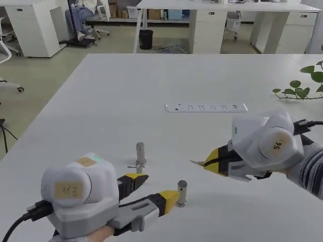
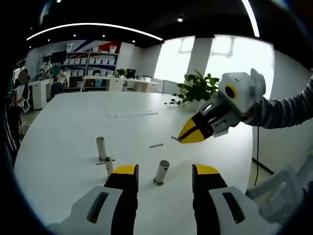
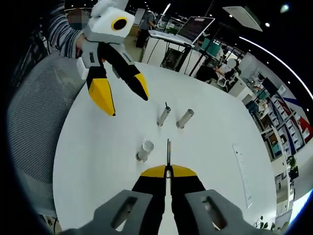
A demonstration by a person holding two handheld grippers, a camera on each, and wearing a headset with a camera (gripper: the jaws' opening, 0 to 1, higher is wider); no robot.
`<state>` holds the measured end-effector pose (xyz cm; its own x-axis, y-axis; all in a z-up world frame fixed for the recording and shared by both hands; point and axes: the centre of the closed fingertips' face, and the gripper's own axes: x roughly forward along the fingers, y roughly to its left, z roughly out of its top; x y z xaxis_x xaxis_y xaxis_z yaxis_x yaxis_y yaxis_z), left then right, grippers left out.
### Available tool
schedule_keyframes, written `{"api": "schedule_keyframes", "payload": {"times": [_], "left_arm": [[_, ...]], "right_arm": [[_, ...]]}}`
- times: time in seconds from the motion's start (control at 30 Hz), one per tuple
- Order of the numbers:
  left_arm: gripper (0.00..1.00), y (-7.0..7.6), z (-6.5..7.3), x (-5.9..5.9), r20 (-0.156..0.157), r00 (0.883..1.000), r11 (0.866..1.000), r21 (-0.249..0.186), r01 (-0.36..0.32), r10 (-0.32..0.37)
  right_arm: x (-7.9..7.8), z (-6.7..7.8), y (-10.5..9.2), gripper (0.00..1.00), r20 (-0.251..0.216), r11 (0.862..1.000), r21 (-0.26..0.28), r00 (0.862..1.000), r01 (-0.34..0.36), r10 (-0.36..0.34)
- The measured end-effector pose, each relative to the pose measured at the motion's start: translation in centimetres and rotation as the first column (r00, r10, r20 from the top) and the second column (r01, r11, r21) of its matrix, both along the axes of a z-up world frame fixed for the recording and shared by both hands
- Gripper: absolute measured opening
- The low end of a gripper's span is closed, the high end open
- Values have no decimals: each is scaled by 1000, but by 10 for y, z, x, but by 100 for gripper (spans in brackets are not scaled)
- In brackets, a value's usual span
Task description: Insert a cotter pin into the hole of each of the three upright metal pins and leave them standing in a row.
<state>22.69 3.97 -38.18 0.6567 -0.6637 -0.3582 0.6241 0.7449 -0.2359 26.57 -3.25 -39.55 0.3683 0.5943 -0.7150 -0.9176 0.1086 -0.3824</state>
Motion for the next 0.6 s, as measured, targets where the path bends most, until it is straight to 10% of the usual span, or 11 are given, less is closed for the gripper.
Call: {"api": "schedule_keyframes", "payload": {"times": [0.6], "left_arm": [[15,-13,5,-3,-79,997,995,-99,7,-15]], "right_arm": [[-40,10,35,0,54,988,19,987,-153,151]]}}
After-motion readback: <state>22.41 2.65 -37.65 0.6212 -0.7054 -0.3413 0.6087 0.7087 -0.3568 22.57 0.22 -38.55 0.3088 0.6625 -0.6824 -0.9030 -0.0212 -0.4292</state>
